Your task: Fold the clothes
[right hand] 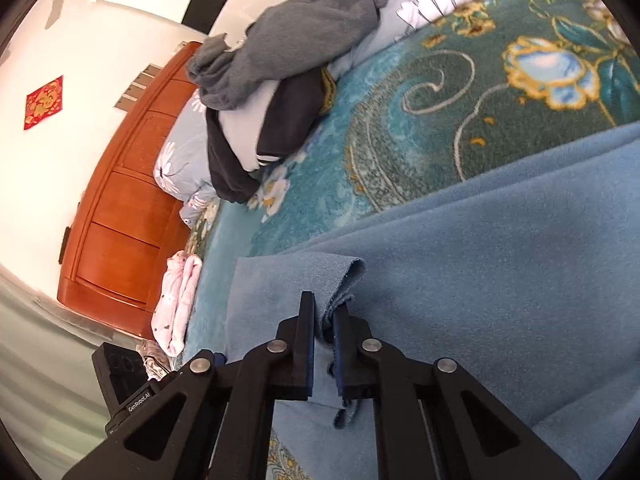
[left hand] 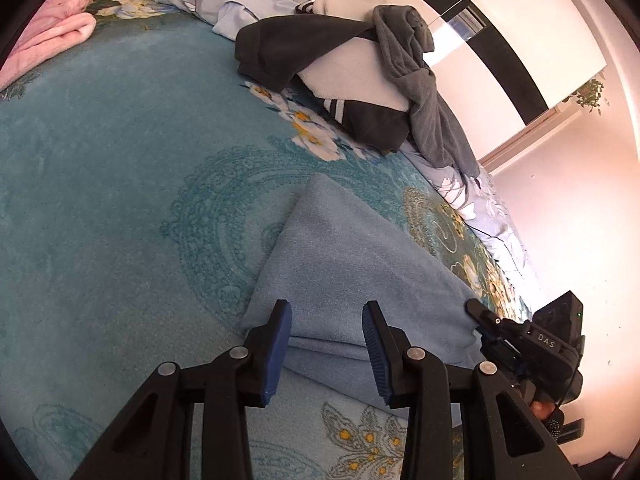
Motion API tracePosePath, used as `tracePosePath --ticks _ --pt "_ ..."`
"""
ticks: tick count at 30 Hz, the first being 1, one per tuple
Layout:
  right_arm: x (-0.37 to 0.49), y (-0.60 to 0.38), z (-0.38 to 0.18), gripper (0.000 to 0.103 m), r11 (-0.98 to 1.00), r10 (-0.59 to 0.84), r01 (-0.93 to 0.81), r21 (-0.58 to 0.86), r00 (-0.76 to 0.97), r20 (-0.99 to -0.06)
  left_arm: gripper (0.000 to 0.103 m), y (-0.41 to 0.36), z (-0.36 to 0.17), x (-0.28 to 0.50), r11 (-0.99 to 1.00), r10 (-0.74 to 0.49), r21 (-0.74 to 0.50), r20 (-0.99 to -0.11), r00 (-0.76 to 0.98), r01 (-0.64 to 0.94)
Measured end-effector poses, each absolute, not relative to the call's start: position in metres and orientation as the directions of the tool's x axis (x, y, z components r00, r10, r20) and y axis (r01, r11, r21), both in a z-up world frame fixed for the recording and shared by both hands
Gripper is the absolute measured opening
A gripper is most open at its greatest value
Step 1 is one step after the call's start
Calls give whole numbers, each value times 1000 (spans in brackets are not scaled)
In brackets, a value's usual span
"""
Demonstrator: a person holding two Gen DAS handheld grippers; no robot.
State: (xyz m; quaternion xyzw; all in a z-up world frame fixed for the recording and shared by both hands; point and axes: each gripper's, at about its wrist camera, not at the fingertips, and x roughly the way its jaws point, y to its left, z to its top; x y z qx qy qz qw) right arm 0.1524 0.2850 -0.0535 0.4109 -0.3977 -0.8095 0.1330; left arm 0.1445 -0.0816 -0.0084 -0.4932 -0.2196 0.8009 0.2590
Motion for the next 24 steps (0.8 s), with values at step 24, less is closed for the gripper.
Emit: tracePosePath --ticks 24 --pt "257 397 -10 11 -720 -176 -383 578 -706 -686 48 -72 -18 146 -767 637 -609 -687 -348 -201"
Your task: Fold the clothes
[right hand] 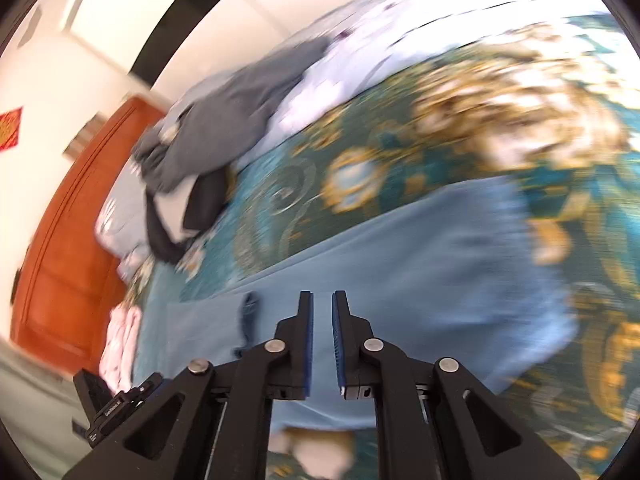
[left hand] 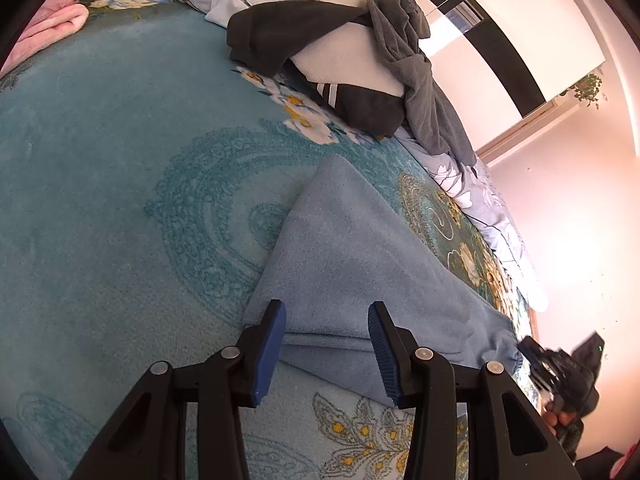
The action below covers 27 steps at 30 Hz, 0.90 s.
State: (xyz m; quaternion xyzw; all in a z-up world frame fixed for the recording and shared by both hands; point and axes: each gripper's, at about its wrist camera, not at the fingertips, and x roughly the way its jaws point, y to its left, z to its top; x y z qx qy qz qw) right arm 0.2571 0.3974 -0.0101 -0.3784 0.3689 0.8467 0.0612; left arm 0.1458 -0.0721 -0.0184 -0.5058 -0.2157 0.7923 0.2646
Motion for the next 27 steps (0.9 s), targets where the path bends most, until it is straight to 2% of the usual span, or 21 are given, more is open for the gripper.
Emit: tracePosePath --ticks 2,4,7,14,20,21,23,27 --pt "291 417 -7 25 -691 -105 -451 565 -711 -695 50 -71 -18 146 -766 639 -611 -686 -349 -202" --pt "319 428 -11 31 -653 -54 -500 569 -719 -693 51 -70 -18 146 -766 638 -609 -686 -351 -203" --pt "335 442 -29 37 -572 -51 -544 614 -723 -689 52 -70 -14 150 -770 634 -603 -687 -356 -209" --pt "326 451 -63 38 -416 -67 -583 698 -746 -663 57 -85 -3 162 -758 645 -616 -660 -385 -214" --pt "321 453 -69 38 -377 -46 -566 733 -779 -625 58 -105 0 166 -754 642 -633 -651 -405 -177" --pt "321 453 -68 37 -381 -40 -565 732 -781 -623 58 -106 1 167 -752 643 -635 -648 -409 -177" --pt "320 451 -64 29 -397 -26 -565 723 -781 -624 58 -110 3 171 -746 648 -641 -636 -418 -182" --pt "311 436 -26 25 -475 3 -517 712 -810 -586 58 -122 2 176 -736 655 -653 -623 -427 -175"
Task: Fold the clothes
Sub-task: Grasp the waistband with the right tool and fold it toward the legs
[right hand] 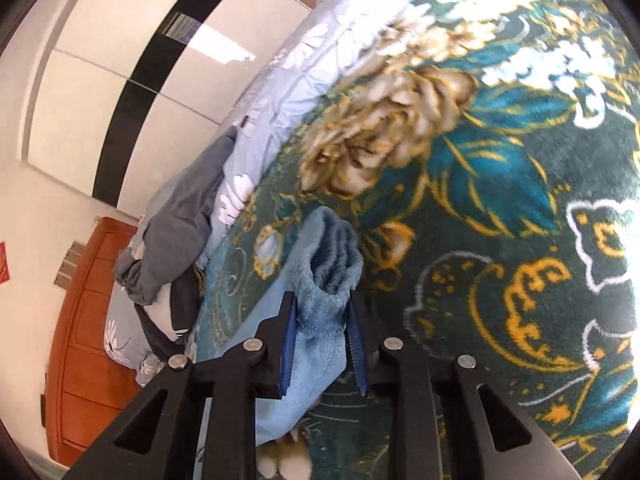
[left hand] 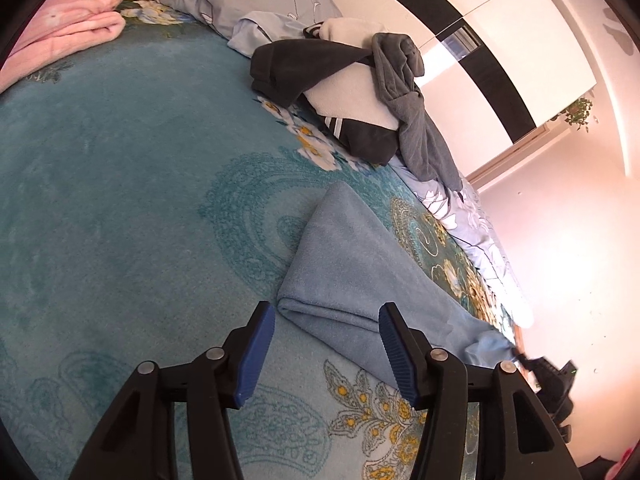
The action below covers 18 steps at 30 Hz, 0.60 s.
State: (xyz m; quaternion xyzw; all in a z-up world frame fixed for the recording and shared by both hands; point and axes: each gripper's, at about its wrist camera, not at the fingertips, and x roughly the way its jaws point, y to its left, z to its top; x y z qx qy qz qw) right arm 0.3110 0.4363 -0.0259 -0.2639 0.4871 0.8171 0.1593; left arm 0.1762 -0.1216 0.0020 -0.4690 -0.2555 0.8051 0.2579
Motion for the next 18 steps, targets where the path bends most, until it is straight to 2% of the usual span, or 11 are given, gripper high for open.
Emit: tracePosePath --ticks 6,10,13,18 --pt "260 357 61 24 -740 -37 -303 600 -873 -487 58 -145 0 178 -715 661 -685 -601 -449 -136" --pt "215 280 97 24 -878 -112 -137 460 -873 -475 59 -161 2 180 -709 655 -696 -589 -474 -113" --pt "187 226 100 24 -917 -189 -34 398 -842 -506 61 -173 0 181 -709 646 -698 -589 -485 -95" --pt "152 154 67 24 -915 -327 96 393 -748 -578 61 -191 -7 182 -703 635 -709 -593 -496 -52"
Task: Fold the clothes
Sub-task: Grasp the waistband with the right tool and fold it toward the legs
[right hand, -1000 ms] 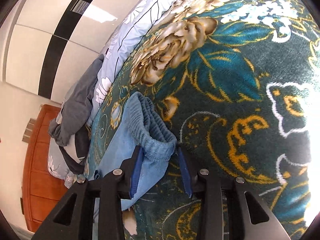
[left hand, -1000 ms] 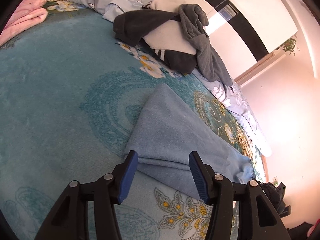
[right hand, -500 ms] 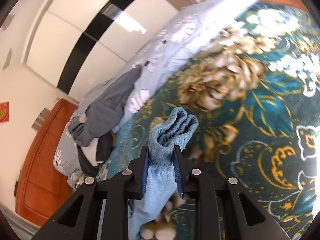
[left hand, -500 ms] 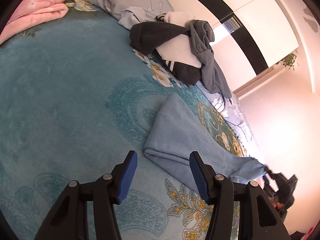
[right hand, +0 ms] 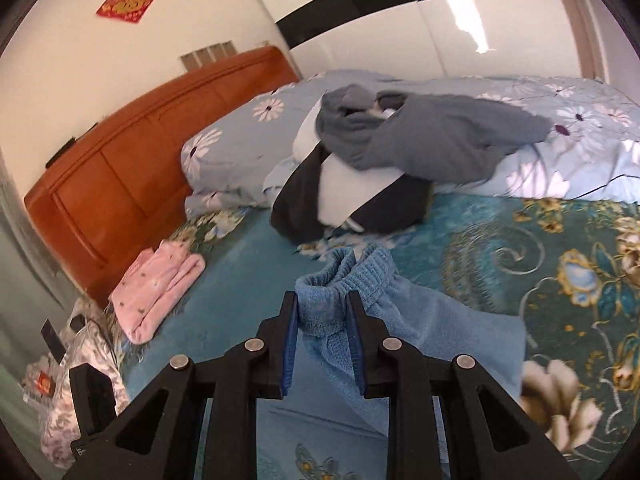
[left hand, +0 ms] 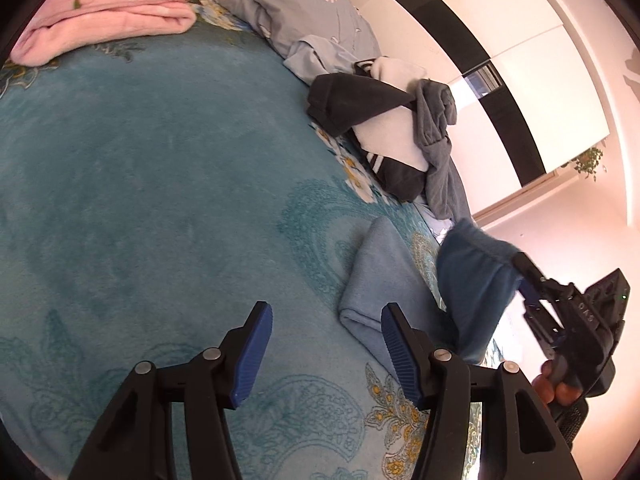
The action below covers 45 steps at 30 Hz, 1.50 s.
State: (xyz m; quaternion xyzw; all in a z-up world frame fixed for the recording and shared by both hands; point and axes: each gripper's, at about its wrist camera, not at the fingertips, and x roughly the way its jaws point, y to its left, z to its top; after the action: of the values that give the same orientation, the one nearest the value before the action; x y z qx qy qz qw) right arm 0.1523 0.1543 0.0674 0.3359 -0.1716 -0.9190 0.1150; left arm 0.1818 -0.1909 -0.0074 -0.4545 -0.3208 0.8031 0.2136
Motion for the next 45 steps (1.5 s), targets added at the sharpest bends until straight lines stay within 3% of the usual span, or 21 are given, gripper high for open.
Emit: tracePosePath --ticks 4,9,12,14,18,26,37,39,41,42,45 --pt "139 113 33 24 -933 -335 141 330 -669 -663 61 -199 -12 182 -696 634 -717 -593 -496 -32" --pt "135 99 -9 29 -918 -387 157 364 -557 -735 61 -195 -17 180 -696 641 -717 -599 -480 -34" --pt "136 96 -20 31 -900 -428 172 400 -518 -740 61 -186 -18 177 -699 646 -714 -605 -465 -43" --pt "138 94 -20 39 -887 -458 205 414 -499 -736 61 -179 -17 175 -700 654 -712 -606 -453 -58" --pt "149 109 -12 41 -857 -512 241 456 -499 -699 61 -153 -8 169 -705 671 -698 -603 -433 -121" --pt "172 212 -1 45 -878 -386 33 477 -638 -667 61 -69 23 143 -711 703 -602 -607 -371 -362" --pt "202 296 -37 45 -820 -341 -164 548 -629 -698 59 -18 9 123 -731 668 -519 -675 -314 -443" --pt "202 301 -43 45 -811 -346 -173 558 -626 -698 56 -15 5 124 -730 668 -519 -680 -303 -444" --pt "201 303 -46 45 -804 -353 -179 567 -624 -697 32 -14 1 124 -730 667 -521 -683 -298 -441" --pt "200 304 -47 45 -801 -357 -178 571 -623 -696 26 -14 -1 123 -734 664 -525 -687 -296 -431" --pt "198 305 -50 45 -794 -368 -178 582 -622 -691 24 -16 -6 121 -746 656 -531 -689 -306 -403"
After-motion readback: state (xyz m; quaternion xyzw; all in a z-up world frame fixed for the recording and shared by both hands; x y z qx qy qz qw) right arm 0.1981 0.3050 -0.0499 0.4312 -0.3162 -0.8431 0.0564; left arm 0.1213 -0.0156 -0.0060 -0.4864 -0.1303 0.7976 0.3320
